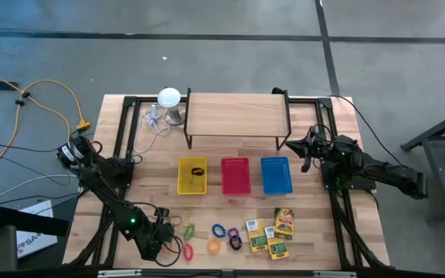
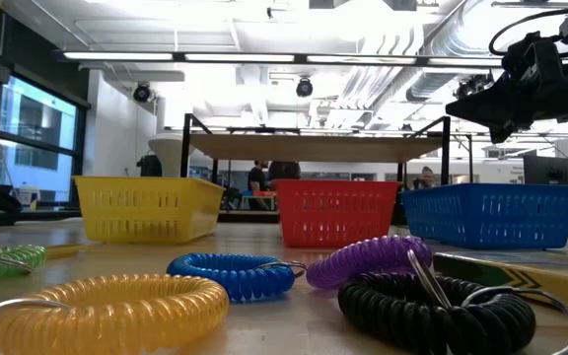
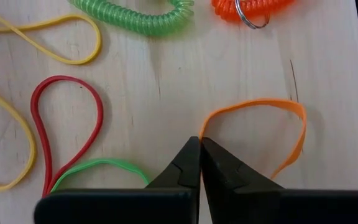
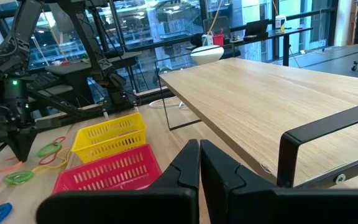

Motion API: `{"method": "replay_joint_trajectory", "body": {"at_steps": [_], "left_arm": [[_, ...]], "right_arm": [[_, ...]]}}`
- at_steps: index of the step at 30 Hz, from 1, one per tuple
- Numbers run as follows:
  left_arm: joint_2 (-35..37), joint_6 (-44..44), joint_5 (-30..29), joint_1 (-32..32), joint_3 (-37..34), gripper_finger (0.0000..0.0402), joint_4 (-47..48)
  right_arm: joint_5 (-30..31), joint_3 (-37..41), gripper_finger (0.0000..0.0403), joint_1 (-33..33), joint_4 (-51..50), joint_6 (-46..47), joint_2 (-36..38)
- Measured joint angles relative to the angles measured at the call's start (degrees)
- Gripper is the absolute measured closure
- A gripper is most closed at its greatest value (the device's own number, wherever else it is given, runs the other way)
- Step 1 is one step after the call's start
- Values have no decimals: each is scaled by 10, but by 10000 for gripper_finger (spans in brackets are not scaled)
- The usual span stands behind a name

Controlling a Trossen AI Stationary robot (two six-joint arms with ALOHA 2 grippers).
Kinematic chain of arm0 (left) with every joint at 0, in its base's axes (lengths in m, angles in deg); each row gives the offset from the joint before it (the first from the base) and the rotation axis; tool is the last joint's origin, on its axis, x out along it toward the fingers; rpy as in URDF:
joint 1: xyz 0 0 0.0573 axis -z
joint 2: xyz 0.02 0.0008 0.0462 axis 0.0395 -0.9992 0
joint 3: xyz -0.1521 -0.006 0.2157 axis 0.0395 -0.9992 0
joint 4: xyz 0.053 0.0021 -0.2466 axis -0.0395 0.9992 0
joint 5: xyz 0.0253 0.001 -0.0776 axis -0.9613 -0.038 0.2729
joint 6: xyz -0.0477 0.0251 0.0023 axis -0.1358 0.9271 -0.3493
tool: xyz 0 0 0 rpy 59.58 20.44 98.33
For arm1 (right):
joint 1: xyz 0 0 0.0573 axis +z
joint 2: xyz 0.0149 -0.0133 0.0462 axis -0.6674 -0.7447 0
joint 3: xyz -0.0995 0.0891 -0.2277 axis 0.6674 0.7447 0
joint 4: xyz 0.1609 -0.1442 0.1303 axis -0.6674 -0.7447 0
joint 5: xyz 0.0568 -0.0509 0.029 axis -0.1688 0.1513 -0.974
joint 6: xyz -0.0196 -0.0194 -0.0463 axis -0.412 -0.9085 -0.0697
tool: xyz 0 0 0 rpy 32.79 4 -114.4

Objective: Pick & Place Office Desk Supplies
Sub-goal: Put the orange rubber band into the yellow bin

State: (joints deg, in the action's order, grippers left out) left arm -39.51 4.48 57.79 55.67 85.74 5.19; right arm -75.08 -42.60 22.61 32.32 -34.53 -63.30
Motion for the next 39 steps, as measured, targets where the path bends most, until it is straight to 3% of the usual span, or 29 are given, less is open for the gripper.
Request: {"method": "replay_joint_trajectory", "body": {"at_steps": [10, 31, 39], "left_arm": [[26, 24, -8, 1, -1, 401, -1], [117, 101, -94, -1, -1, 401, 1], [136, 181, -97, -82, 0, 401, 6]], "right_arm": [[0, 0, 401, 0, 0, 0, 0], [0, 0, 401, 0, 0, 0, 0], [0, 0, 401, 0, 0, 0, 0]]}}
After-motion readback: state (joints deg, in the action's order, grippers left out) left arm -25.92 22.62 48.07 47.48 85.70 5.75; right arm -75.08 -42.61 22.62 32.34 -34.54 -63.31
